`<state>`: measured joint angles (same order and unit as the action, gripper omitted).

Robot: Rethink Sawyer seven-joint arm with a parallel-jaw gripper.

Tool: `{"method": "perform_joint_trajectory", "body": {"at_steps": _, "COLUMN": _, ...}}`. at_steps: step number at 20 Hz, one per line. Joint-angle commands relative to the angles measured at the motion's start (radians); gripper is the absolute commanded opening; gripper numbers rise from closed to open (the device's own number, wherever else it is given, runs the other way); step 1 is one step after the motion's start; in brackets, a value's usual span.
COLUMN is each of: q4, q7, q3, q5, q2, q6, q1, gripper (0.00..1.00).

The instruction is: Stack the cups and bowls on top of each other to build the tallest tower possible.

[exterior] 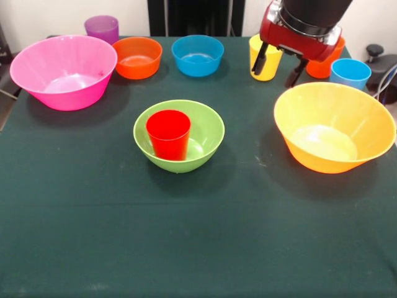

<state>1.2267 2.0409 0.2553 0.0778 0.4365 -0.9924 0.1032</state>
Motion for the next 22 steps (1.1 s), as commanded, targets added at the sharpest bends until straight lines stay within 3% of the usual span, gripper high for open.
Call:
{"method": "perform_joint_trajectory", "body": {"at_steps": 1, "q4": -0.027, "q7": 0.128, "q3": -0.061, "q5": -0.015, "q2": -0.082, "q6": -0.018, "q1": -0.001, "gripper": 1.00}}
{"method": "perform_joint_trajectory", "body": {"at_steps": 11, "q4": -0.062, "q7": 0.173, "q3": -0.055, "q5": 0.011, "q2": -0.076, "q6": -0.091, "q1": 0.025, "gripper": 1.00}}
{"method": "perform_joint_trajectory", "body": {"at_steps": 22, "q4": -0.065, "q7": 0.178, "q3": -0.051, "q5": 0.020, "q2": -0.085, "q6": -0.079, "q1": 0.032, "gripper": 1.00}}
